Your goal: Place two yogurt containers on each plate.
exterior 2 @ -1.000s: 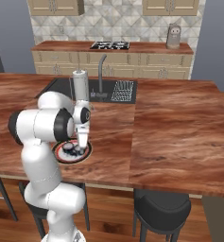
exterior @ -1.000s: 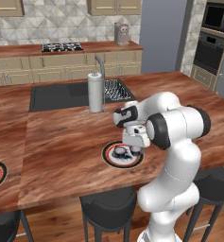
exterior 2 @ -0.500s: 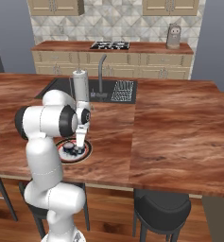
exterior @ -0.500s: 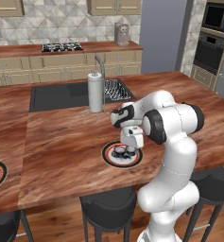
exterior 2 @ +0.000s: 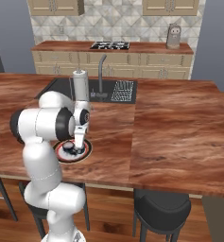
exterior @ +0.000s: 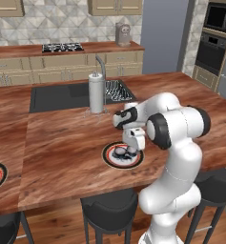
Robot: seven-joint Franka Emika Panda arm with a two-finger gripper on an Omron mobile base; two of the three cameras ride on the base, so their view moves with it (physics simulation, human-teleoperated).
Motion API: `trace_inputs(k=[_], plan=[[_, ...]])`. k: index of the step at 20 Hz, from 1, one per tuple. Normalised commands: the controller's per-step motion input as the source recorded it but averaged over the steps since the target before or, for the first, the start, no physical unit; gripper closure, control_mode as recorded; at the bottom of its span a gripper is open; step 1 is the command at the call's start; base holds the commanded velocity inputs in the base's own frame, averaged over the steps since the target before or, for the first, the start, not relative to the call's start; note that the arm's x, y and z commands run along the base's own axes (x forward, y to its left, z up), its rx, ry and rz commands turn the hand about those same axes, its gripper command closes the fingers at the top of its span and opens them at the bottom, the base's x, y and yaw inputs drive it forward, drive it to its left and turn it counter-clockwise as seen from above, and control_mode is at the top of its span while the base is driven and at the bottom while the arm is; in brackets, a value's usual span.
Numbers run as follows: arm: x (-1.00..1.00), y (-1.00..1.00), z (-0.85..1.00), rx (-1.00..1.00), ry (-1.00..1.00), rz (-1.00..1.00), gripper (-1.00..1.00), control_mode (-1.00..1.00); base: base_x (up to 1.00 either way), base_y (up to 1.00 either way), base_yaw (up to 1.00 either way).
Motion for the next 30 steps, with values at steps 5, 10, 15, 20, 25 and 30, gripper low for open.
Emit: trace_inputs(k=[5,10,15,20,25,30], plan=[[-0.07,-0.02,0.27,0.00,-0.08,0.00,-1.00,-1.00,0.00,0.00,0.00],[-0.10,-0.05,0.36,0.00,-0.10,0.03,-1.00,-1.00,0.00,0.00,0.00],[-0.26,-0.08,0.57,0.00,-0.21,0.28,-1.00,-1.00,0.00,0.00,0.00],[-0.60,-0.03,0.43,0.00,-0.14,0.53,-1.00,-1.00,0.00,0.00,0.00],[-0.85,0.03,0.18,0.00,0.00,0.63,-1.00,-1.00,0.00,0.00,0.00],[-0.97,0.00,0.25,0.06,-0.01,0.52,-1.00,-1.00,0.00,0.00,0.00]])
